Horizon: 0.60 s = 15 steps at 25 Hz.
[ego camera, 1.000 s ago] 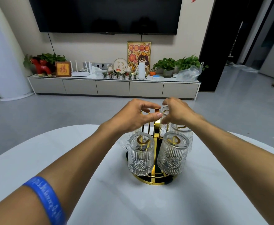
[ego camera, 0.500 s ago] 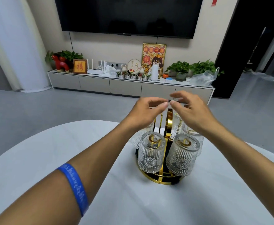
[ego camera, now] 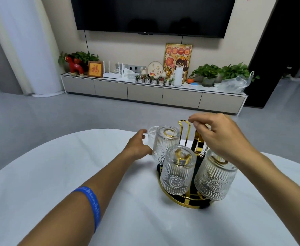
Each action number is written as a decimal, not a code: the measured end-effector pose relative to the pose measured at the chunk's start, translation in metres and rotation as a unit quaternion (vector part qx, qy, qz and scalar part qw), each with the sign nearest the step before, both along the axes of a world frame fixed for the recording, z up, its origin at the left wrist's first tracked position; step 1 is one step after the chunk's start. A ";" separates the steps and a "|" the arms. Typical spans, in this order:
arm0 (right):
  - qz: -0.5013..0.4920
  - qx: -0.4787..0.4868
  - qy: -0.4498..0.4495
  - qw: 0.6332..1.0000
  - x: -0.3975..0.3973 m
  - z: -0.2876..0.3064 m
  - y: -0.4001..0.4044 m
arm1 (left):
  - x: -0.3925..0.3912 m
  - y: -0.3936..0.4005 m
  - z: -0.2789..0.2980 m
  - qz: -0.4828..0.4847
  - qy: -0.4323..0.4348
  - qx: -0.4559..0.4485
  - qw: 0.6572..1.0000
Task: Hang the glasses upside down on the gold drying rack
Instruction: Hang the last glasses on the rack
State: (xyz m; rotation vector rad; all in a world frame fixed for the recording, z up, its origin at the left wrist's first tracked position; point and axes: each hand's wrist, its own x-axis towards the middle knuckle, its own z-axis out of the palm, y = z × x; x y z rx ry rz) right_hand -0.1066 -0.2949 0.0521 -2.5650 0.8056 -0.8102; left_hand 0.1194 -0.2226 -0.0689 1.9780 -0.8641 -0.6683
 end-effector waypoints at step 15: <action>0.025 0.040 -0.042 0.998 -0.004 -0.007 -0.005 | 0.020 0.003 0.016 0.122 -0.009 -0.135 0.983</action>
